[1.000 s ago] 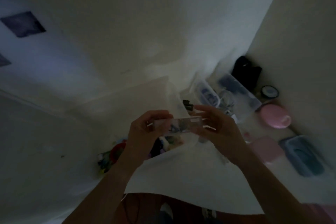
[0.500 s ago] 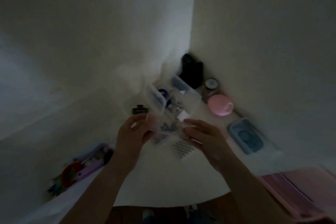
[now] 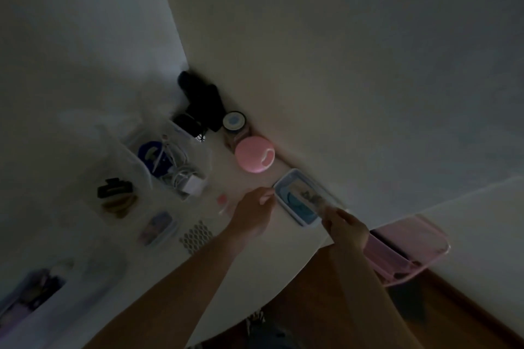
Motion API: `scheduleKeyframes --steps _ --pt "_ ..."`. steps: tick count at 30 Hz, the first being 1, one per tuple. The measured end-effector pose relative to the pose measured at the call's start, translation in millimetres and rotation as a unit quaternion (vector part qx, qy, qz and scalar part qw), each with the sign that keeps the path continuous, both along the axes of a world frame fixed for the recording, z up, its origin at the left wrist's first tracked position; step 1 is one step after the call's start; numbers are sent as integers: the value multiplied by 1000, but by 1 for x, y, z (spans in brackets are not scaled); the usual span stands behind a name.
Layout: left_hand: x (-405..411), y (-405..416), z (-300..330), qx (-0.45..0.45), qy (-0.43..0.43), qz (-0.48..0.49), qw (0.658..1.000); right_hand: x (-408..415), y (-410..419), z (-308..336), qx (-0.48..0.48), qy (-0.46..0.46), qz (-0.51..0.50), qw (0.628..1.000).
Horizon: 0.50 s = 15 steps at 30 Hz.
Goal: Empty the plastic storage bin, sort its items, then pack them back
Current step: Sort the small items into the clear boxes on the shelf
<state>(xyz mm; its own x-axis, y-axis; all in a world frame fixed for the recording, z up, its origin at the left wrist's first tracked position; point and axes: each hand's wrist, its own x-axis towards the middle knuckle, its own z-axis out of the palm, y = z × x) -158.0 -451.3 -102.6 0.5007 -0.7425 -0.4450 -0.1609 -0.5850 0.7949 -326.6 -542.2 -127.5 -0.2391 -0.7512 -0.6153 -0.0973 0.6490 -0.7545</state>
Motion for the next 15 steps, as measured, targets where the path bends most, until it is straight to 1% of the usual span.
scheduleKeyframes --steps 2,6,11,13,15 --pt "-2 -8 -2 11 -11 -3 1000 3 -8 -6 3 27 15 1000" --pt "1 -12 -10 28 -27 -12 999 9 -15 -20 15 51 42 998" --pt "3 -9 -13 3 2 15 1000 8 -21 -36 20 84 100 991" --pt "9 -2 -5 3 -9 19 1000 8 -18 -31 9 109 126 986" --pt "21 13 4 -11 -23 32 999 15 -8 -14 -29 135 159 978"
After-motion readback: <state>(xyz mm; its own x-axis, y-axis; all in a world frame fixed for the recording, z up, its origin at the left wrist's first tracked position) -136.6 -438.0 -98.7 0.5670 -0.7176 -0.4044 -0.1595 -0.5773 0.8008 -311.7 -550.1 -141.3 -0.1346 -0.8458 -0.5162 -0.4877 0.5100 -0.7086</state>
